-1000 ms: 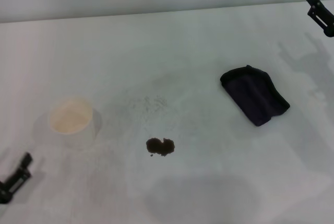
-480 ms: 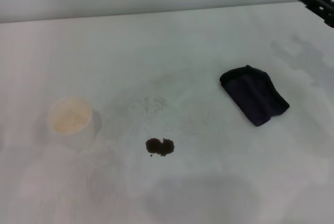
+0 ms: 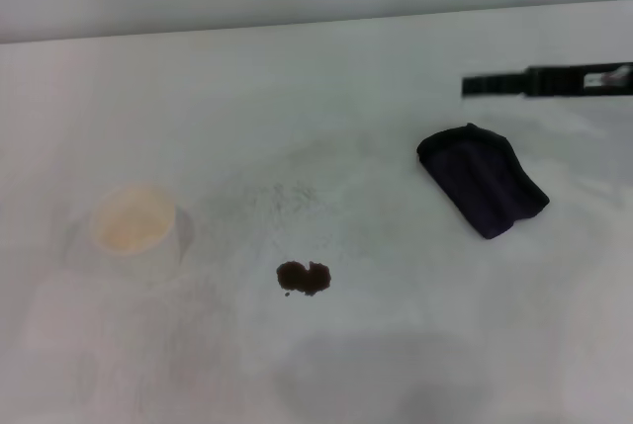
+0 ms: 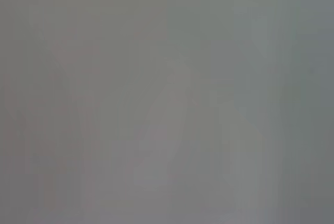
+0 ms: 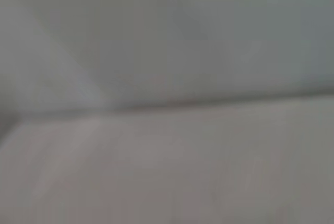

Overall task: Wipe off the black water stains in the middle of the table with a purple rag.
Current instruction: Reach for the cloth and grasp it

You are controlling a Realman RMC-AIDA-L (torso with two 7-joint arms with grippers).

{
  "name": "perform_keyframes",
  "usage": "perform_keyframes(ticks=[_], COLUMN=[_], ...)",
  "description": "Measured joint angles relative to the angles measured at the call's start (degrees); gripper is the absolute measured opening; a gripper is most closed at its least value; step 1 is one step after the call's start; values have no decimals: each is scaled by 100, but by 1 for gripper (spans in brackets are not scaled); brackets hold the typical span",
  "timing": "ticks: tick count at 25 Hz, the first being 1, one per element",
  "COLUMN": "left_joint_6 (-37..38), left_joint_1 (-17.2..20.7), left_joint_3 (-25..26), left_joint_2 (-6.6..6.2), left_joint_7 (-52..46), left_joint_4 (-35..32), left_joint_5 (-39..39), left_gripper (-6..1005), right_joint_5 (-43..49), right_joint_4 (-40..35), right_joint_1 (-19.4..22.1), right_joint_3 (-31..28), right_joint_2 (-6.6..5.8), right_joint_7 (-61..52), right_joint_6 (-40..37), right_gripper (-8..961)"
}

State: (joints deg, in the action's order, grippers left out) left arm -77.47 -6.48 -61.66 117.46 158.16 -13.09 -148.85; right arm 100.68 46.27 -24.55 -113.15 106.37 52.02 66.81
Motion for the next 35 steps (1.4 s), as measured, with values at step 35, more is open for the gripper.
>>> perform_keyframes(ticks=[35], left_joint_6=[-33], left_joint_1=[-39], left_joint_3=[-12], left_joint_2=[5], left_joint_7=[144], left_joint_4=[-230], left_joint_5=[14], left_gripper=[892], right_joint_5=[5723], right_joint_4=[1104], right_joint_1=[-1701], right_joint_3=[1734], right_joint_2=[896], right_joint_7=[-3701], right_joint_6=[1169], right_gripper=[717])
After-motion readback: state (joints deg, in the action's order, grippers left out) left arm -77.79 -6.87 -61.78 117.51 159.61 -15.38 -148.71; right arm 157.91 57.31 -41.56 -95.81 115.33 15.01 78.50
